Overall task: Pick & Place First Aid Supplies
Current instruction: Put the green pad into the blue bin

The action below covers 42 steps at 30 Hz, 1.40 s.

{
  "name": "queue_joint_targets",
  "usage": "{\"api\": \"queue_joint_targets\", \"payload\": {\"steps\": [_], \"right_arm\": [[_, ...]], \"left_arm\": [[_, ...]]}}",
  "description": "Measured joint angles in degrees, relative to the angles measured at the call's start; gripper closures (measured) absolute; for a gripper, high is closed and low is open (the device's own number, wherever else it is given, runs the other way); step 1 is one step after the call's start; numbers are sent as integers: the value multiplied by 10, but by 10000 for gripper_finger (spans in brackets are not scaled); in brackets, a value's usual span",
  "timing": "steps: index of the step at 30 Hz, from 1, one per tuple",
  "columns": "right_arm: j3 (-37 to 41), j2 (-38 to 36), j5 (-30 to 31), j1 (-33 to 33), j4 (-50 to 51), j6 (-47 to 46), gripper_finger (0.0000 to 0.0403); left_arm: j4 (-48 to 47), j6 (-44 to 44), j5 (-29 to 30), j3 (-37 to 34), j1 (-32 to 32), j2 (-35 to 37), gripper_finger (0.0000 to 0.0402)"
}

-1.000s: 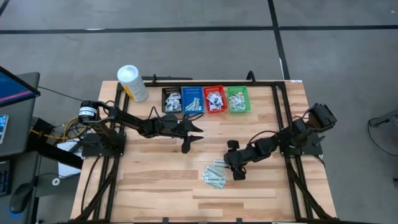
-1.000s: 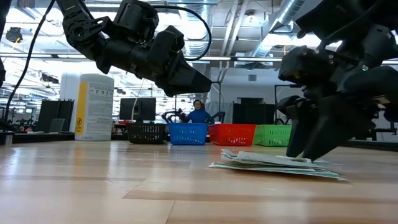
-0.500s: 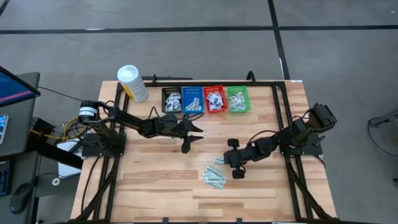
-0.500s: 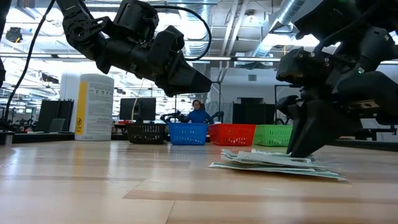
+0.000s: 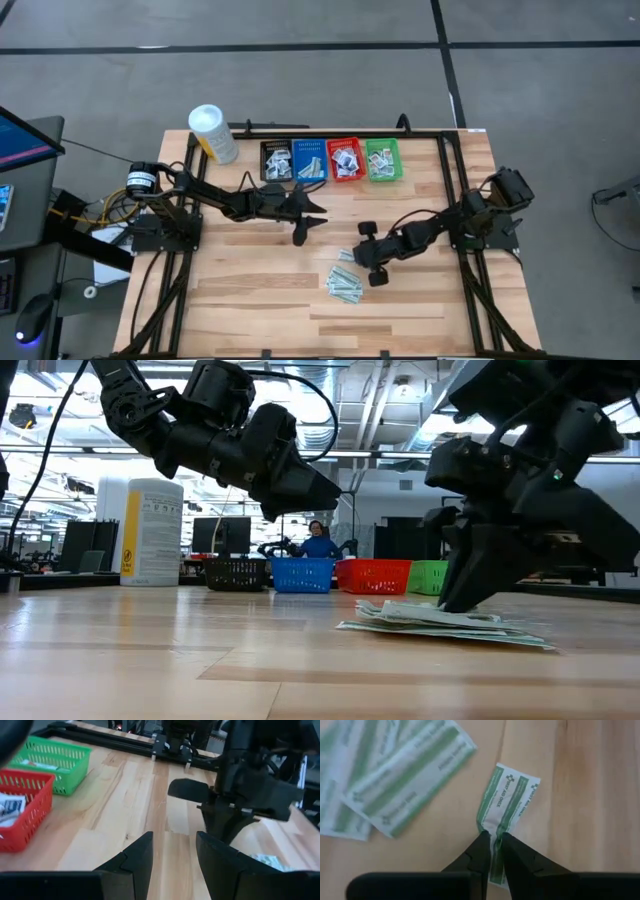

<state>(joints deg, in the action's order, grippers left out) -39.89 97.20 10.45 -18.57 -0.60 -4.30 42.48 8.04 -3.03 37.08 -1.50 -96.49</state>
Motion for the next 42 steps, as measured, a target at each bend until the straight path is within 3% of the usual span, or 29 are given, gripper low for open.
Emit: {"api": "queue_joint_targets", "payload": {"steps": [9, 22, 38, 42], "right_arm": [[-62, 1, 135, 0, 88, 64, 361], [-127, -1, 328, 3, 92, 101, 361], [-142, -1, 333, 47, 77, 120, 361], [-143, -1, 332, 48, 72, 124, 361]], "left_arm": [[-5, 103, 13, 0, 0, 0, 252], [-6, 139, 60, 0, 0, 0, 252], [-7, 108, 60, 0, 4, 0, 252], [-7, 89, 60, 0, 5, 0, 268]]}}
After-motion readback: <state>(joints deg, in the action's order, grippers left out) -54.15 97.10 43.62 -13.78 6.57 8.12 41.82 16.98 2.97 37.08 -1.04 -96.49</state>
